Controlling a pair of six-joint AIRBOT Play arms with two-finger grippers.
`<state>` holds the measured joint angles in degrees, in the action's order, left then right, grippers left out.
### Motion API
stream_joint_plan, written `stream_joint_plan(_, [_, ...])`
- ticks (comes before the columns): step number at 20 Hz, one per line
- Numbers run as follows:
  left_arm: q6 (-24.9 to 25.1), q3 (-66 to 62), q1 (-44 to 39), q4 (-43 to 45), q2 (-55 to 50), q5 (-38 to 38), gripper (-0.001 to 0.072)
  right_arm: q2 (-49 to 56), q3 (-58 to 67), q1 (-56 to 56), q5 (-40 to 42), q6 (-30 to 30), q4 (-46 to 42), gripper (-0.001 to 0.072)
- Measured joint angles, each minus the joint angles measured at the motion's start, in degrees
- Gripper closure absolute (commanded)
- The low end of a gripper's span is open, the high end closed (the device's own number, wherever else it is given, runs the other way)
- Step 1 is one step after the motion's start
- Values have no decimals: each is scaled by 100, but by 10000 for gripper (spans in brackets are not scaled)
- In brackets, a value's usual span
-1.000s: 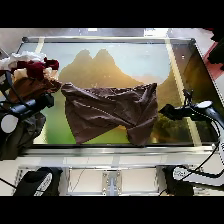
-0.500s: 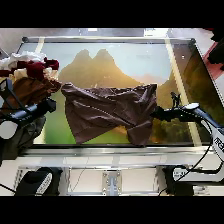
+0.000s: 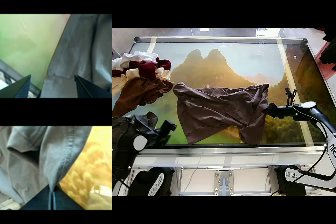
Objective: Fold the shirts.
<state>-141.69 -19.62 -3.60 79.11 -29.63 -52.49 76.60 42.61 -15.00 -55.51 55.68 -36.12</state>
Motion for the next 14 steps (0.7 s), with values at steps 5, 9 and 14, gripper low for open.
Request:
stream_joint_plan(5, [188, 697, 0, -1213, -155, 476, 83, -83, 0, 0, -39, -50, 85, 677])
stream_joint_plan(9, [393, 831, 0, -1620, -553, 951, 124, -96, 0, 0, -48, -155, 203, 677])
stream_joint_plan(14, [1139, 870, 0, -2516, -1154, 1663, 442, -96, 0, 0, -52, -280, 433, 677])
